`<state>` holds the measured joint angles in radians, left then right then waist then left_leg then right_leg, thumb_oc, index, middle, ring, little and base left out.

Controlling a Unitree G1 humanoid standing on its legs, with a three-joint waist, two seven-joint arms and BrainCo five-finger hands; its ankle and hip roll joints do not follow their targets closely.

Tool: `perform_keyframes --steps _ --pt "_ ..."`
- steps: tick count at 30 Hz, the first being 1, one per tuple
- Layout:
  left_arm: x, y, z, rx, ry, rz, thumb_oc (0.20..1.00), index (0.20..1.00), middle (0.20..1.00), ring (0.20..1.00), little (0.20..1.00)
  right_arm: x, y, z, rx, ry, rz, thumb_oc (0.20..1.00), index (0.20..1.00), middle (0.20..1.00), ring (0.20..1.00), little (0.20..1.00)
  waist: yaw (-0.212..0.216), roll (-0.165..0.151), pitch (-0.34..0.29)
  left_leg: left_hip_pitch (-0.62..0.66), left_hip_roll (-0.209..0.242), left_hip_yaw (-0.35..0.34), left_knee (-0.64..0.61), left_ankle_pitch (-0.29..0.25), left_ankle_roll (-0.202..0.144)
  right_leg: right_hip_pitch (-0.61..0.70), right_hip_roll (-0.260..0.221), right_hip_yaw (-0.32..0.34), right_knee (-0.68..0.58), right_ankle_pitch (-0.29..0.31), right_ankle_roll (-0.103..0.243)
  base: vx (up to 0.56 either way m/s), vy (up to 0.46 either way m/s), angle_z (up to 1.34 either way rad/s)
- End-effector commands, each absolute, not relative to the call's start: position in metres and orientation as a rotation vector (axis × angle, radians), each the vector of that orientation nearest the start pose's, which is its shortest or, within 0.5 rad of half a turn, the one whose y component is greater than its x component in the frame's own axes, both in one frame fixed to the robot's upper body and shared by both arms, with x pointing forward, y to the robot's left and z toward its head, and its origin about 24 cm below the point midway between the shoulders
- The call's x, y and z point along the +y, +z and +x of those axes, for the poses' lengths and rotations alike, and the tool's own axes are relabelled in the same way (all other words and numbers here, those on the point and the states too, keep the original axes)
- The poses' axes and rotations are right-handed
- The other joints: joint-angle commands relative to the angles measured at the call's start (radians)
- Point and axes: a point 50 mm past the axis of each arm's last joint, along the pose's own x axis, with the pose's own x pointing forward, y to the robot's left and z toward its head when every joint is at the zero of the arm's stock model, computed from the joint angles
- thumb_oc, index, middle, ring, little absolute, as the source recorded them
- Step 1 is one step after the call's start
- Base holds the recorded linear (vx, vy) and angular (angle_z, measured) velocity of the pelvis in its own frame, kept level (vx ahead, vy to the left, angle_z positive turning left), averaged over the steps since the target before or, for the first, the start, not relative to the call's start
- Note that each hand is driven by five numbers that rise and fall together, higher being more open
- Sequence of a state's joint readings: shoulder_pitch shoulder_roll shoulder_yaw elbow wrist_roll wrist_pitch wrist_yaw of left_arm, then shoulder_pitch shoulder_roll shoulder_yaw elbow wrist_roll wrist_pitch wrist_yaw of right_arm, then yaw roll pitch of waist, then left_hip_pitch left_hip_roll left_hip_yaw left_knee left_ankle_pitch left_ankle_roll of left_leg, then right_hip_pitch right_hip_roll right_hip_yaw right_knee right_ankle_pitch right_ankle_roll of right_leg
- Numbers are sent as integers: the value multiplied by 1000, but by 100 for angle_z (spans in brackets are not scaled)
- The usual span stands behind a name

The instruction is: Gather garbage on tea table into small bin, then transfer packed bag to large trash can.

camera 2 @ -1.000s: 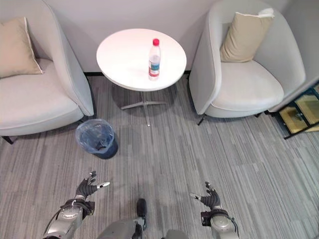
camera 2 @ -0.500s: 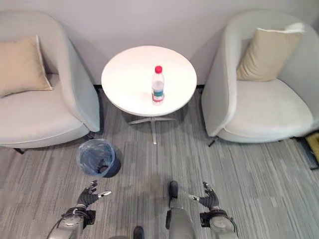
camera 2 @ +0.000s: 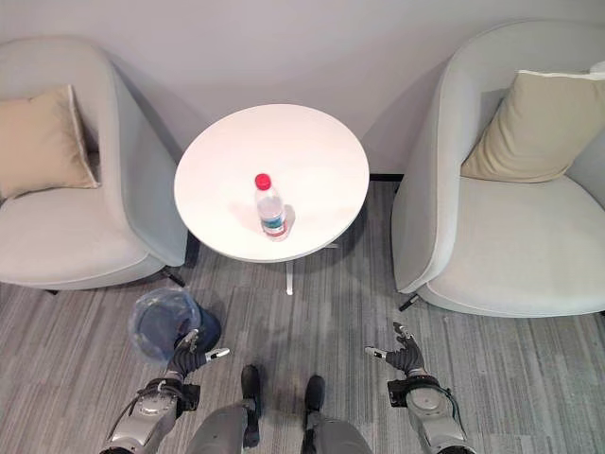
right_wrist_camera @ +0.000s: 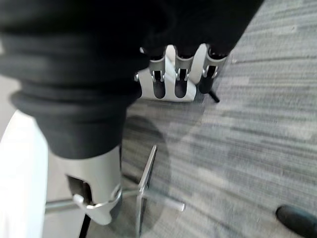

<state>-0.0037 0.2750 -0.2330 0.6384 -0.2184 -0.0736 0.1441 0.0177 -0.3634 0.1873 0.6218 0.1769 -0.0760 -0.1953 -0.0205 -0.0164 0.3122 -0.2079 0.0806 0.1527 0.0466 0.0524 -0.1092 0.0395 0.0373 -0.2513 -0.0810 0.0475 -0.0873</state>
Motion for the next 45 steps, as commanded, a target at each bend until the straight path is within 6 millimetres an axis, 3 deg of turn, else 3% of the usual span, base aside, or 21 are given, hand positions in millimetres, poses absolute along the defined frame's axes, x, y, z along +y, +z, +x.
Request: perform_keyframes --steps 1,5,9,12,14,15,21,33,45 --pt "209 -77 206 529 77 184 1000 1000 1000 1000 1000 -246 -63 204 494 -182 -313 1000 1000 1000 1000 1000 27 28 -6 24 6 43 37 -9 31 18 -100 54 132 -192 151 281 139 28" --pt "211 -77 202 534 83 186 1000 1000 1000 1000 1000 -240 -58 209 461 -160 -320 1000 1000 1000 1000 1000 32 25 -22 34 -12 28 58 -26 50 42 -119 68 162 -207 163 269 194 -16" --pt "225 -73 201 523 101 215 1000 1000 1000 1000 1000 -226 -32 230 319 -82 -365 1000 1000 1000 1000 1000 55 3 -53 76 -60 48 95 -120 114 13 -191 115 273 -195 213 236 268 -17" --pt "229 -72 203 519 110 235 1000 1000 1000 1000 1000 -219 -10 241 203 -52 -401 1000 1000 1000 1000 1000 43 14 -55 113 -68 40 71 -136 138 -80 -182 156 376 -162 226 108 155 -6" --pt "229 -72 203 514 119 226 1000 1000 1000 1000 1000 -220 -3 243 170 -50 -421 1000 1000 1000 1000 1000 32 18 -50 130 -73 23 51 -133 138 -113 -157 183 345 -159 217 58 -40 44" --pt "232 -74 201 526 128 233 1000 1000 1000 1000 1000 -221 7 248 130 -46 -462 1000 1000 1000 1000 1000 26 11 -38 142 -79 6 45 -131 130 -125 -160 173 241 -141 211 45 -136 62" --pt "233 -82 187 566 106 236 1000 1000 1000 1000 1000 -226 34 252 24 29 -621 1000 1000 1000 1000 1000 30 17 -62 168 -71 -8 -5 -103 102 -54 -143 159 132 -121 195 41 -111 37" --pt "233 -93 170 635 62 257 1000 1000 1000 1000 1000 -209 45 263 -11 222 -739 1000 1000 1000 1000 1000 54 40 -77 226 -69 -42 -61 -82 82 36 -126 118 66 -133 181 55 -50 5" --pt "228 -100 161 673 36 255 1000 1000 1000 1000 1000 -184 55 274 -88 302 -712 1000 1000 1000 1000 1000 75 62 -77 242 -71 -66 -83 -70 78 52 -121 91 59 -145 177 34 -13 11"
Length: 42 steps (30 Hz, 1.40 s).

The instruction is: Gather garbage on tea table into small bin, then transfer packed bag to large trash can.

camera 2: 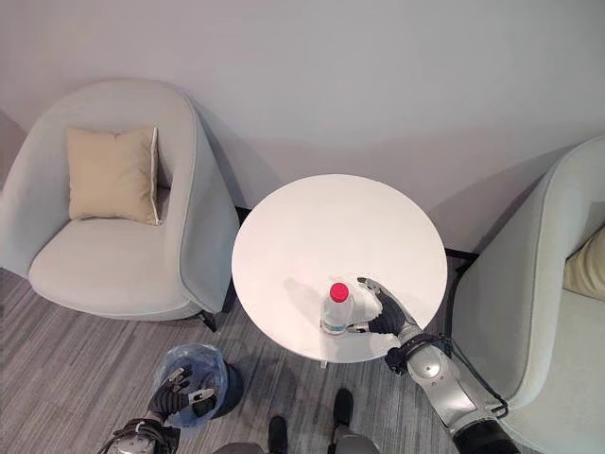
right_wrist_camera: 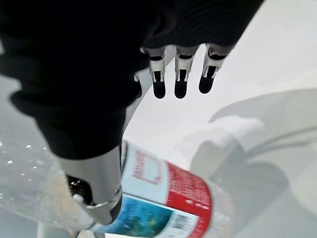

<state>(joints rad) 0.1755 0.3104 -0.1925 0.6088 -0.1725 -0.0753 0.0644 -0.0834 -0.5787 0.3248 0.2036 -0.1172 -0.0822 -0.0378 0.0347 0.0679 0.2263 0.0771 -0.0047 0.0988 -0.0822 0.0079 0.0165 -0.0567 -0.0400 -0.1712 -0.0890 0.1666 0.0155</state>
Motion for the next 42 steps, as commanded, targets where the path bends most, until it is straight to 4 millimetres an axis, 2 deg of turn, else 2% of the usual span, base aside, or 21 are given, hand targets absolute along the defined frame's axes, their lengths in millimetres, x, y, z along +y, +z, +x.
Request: perform_keyframes --steps 1,9,10,17,18,22,28,30,34,37,39,40,42 --pt "227 -102 159 680 30 258 1000 1000 1000 1000 1000 -181 56 275 -96 300 -708 1000 1000 1000 1000 1000 25 -21 11 -45 13 -15 43 -23 -48 147 -43 7 67 -264 74 9 -10 7" --pt "223 -101 161 673 20 251 1000 1000 1000 1000 1000 -169 56 287 -103 285 -661 1000 1000 1000 1000 1000 51 -10 33 -79 10 -39 45 -11 -47 118 -41 -9 76 -264 74 -25 -1 7" --pt "222 -101 162 670 19 251 1000 1000 1000 1000 1000 -163 57 290 -109 299 -662 1000 1000 1000 1000 1000 60 -8 41 -90 11 -47 48 -7 -48 110 -41 -12 80 -265 72 -32 -5 7" --pt "221 -102 164 672 28 251 1000 1000 1000 1000 1000 -147 49 292 -89 338 -633 1000 1000 1000 1000 1000 79 -8 45 -100 10 -67 48 -1 -49 109 -39 -27 84 -273 67 -4 -9 15" --pt "219 -102 164 673 25 251 1000 1000 1000 1000 1000 -142 49 294 -95 339 -634 200 200 200 200 200 83 -7 45 -99 9 -72 47 1 -50 111 -39 -33 83 -274 66 -3 -8 8" --pt "219 -102 166 671 27 254 1000 1000 1000 1000 1000 -140 50 296 -105 328 -627 200 200 200 200 200 86 -7 45 -98 10 -76 46 2 -50 117 -39 -38 81 -275 64 -6 -8 9" --pt "223 -102 164 677 49 251 1000 1000 1000 1000 1000 -157 65 293 -157 230 -588 200 200 200 200 200 82 -12 32 -86 13 -87 41 2 -54 136 -37 -55 78 -282 62 -18 -30 9" --pt "226 -104 159 693 82 228 1000 1000 1000 1000 1000 -169 79 283 -218 180 -537 200 200 200 200 200 73 -17 20 -80 17 -94 50 0 -59 146 -34 -64 85 -294 55 -28 -60 11" --pt "227 -107 153 717 115 199 1000 1000 1000 1000 1000 -174 88 273 -262 158 -482 200 200 200 200 200 69 -18 16 -86 22 -111 64 6 -71 152 -29 -80 94 -305 45 -51 -56 16" --pt "226 -108 153 722 114 192 1000 1000 1000 1000 1000 -174 93 267 -297 145 -432 200 200 200 200 200 71 -17 25 -131 22 -133 105 18 -93 145 -26 -113 106 -321 33 -117 -70 25" --pt "222 -106 157 706 109 176 1000 1000 1000 1000 1000 -171 98 267 -331 142 -429 200 200 200 200 200 77 -15 46 -207 20 -123 167 33 -114 135 -35 -165 115 -330 24 -189 -70 75" --pt "222 -106 157 706 109 176 1000 1000 1000 1000 1000 -171 98 267 -331 142 -429 200 200 200 200 200 76 -15 45 -208 20 -124 168 33 -114 134 -35 -166 115 -330 24 -141 -45 117" --pt "218 -108 158 708 100 173 1000 1000 1000 1000 1000 -168 103 269 -354 148 -448 200 200 200 200 200 76 -11 48 -226 40 -72 171 41 -100 134 -44 -205 114 -329 22 -80 3 92"
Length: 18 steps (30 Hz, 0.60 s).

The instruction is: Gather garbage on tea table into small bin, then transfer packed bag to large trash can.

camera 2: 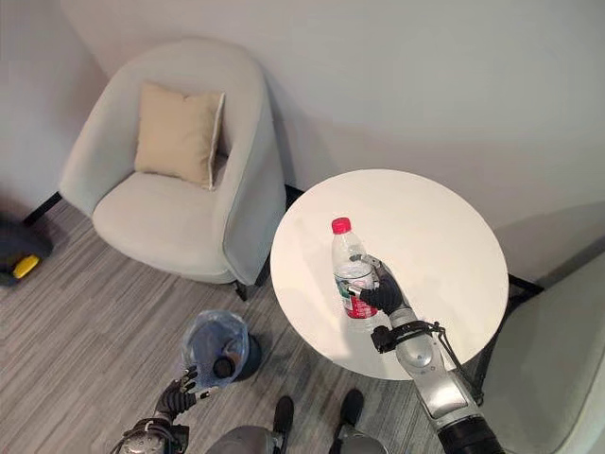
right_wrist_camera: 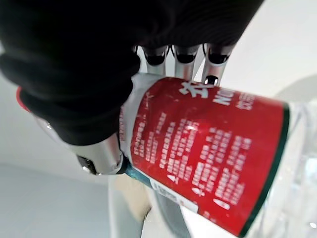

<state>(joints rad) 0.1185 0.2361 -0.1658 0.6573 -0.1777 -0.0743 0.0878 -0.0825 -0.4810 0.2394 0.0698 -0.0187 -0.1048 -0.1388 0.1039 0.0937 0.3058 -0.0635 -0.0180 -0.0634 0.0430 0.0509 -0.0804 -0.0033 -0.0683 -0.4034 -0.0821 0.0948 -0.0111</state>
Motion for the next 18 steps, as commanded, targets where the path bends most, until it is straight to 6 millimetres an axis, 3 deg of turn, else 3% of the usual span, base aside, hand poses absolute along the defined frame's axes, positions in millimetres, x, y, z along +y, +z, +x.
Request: perform_keyframes --steps 1,5,6,8,14,15,18 --pt "216 -106 161 695 96 173 1000 1000 1000 1000 1000 -165 105 271 -367 153 -454 200 200 200 200 200 8 -37 -27 -93 66 133 58 -4 8 88 -23 6 102 -258 49 -58 46 44" --pt "210 -101 168 661 63 186 1000 1000 1000 1000 1000 -163 118 280 -413 140 -492 200 200 200 200 200 -3 -32 -32 -73 124 359 55 -24 11 101 -50 -88 79 -253 57 21 84 111" --pt "210 -101 168 662 63 186 1000 1000 1000 1000 1000 -163 118 280 -413 140 -492 200 200 200 200 200 -3 -31 -32 -72 123 359 54 -23 11 101 -50 -88 79 -252 57 16 84 80" --pt "209 -102 166 670 45 198 1000 1000 1000 1000 1000 -167 117 280 -406 124 -514 200 200 200 200 200 -15 -21 -43 -42 144 435 22 -23 13 104 -55 -134 81 -255 57 71 123 87" --pt "213 -109 154 713 42 221 1000 1000 1000 1000 1000 -164 107 277 -365 136 -515 200 200 200 200 200 -3 -34 -56 -34 101 410 22 -54 42 140 -99 -171 129 -258 82 157 215 63" --pt "215 -108 155 715 36 230 1000 1000 1000 1000 1000 -162 107 277 -369 147 -519 200 200 200 200 200 4 -36 -57 -27 84 411 20 -73 65 123 -135 -178 202 -258 93 94 164 21" --pt "217 -106 161 705 27 258 1000 1000 1000 1000 1000 -159 109 277 -379 149 -508 200 200 200 200 200 -5 -40 -47 -25 63 399 24 -93 87 72 -183 -147 323 -261 108 116 192 31"
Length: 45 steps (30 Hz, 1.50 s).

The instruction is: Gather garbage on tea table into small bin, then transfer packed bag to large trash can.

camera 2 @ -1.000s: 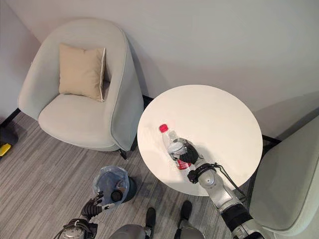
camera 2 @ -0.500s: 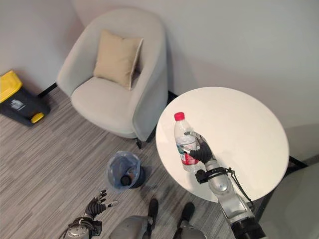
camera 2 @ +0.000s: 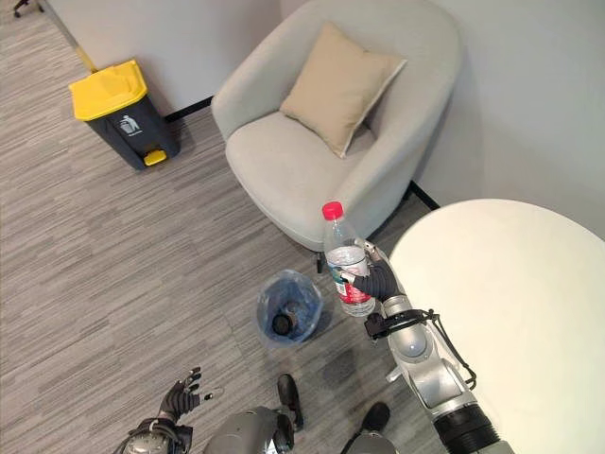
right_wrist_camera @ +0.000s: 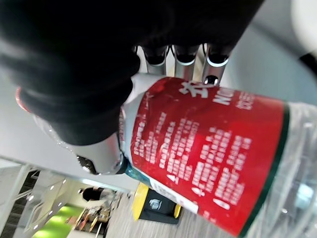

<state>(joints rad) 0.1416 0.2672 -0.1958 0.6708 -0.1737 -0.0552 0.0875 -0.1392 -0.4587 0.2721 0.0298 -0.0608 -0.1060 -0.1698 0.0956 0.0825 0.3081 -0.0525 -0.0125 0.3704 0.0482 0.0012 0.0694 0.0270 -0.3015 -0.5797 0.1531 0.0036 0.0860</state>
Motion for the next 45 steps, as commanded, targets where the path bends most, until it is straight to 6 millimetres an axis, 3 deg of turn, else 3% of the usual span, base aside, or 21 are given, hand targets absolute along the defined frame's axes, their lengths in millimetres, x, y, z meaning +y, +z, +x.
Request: perform_keyframes --steps 1,3,6,10,18,23,24,25,26,31,32,33,34,37,45 --pt "219 -99 172 667 18 288 1000 1000 1000 1000 1000 -159 109 275 -383 149 -503 200 200 200 200 200 -26 -27 -30 -29 40 -60 17 -57 -50 -32 47 127 170 -167 22 106 184 45" --pt "216 -93 180 629 14 284 1000 1000 1000 1000 1000 -158 110 275 -388 157 -513 200 200 200 200 200 -57 -26 -12 -15 20 -92 10 -68 -42 -114 103 274 188 -174 19 73 112 52" --pt "214 -93 181 624 16 273 1000 1000 1000 1000 1000 -157 109 276 -382 162 -512 200 200 200 200 200 -65 -20 6 -16 18 -101 18 -62 -31 -152 126 323 134 -130 10 19 27 60" --pt "215 -91 186 620 1 295 1000 1000 1000 1000 1000 -160 103 274 -353 154 -502 200 200 200 200 200 -92 -34 42 -22 -15 -183 61 -87 -25 -234 170 431 93 -81 18 72 -53 31" --pt "216 -92 185 617 18 285 1000 1000 1000 1000 1000 -145 102 283 -351 232 -547 200 200 200 200 200 -54 -31 69 -108 -11 -207 125 -87 -37 -230 166 408 63 -75 -7 -23 -58 29" --pt "214 -80 204 549 39 288 1000 1000 1000 1000 1000 -126 120 299 -428 247 -554 200 200 200 200 200 -31 -17 121 -242 2 -240 193 -73 -54 -325 137 363 134 -102 -24 -111 -95 24" --pt "213 -71 217 501 64 271 1000 1000 1000 1000 1000 -118 128 307 -462 239 -577 200 200 200 200 200 -17 -9 145 -324 3 -259 253 -94 -68 -395 126 346 216 -155 -30 -148 -102 56" --pt "213 -70 218 498 65 271 1000 1000 1000 1000 1000 -118 129 307 -465 238 -577 200 200 200 200 200 -18 -9 146 -339 3 -252 250 -68 -62 -407 123 337 209 -130 -38 -85 -109 49" --pt "214 -65 224 470 89 257 1000 1000 1000 1000 1000 -113 134 312 -478 228 -575 200 200 200 200 200 -12 -5 168 -388 2 -263 300 -98 -70 -458 115 340 278 -173 -37 -85 -34 32" --pt "215 -53 237 412 128 233 1000 1000 1000 1000 1000 -107 146 323 -522 178 -595 200 200 200 200 200 -7 1 203 -539 7 -266 392 -106 -68 -611 91 346 398 -208 -49 -66 -19 27" --pt "215 -44 245 374 144 211 1000 1000 1000 1000 1000 -106 151 330 -531 151 -642 200 200 200 200 200 -4 7 211 -628 8 -272 442 -110 -67 -700 79 352 460 -220 -56 -161 -23 18" --pt "212 -29 260 301 141 212 1000 1000 1000 1000 1000 -108 168 346 -565 99 -704 200 200 200 200 200 2 7 212 -788 9 -272 536 -125 -62 -866 61 375 574 -248 -68 -142 -18 22" --pt "212 -28 260 301 142 212 1000 1000 1000 1000 1000 -108 168 346 -566 99 -704 200 200 200 200 200 2 6 212 -789 9 -271 537 -125 -62 -867 61 375 575 -249 -68 -94 -33 26" --pt "207 -6 280 203 121 226 1000 1000 1000 1000 1000 -118 188 364 -569 29 -773 200 200 200 200 200 7 10 212 -974 0 -284 665 -147 -53 -1048 35 415 706 -294 -98 -29 -43 32" --pt "200 18 296 109 108 187 1000 1000 1000 1000 1000 -128 211 387 -521 -64 -711 200 200 200 200 200 30 21 211 -1172 -31 -289 802 -173 -36 -1258 -8 474 875 -358 -133 13 -13 14"
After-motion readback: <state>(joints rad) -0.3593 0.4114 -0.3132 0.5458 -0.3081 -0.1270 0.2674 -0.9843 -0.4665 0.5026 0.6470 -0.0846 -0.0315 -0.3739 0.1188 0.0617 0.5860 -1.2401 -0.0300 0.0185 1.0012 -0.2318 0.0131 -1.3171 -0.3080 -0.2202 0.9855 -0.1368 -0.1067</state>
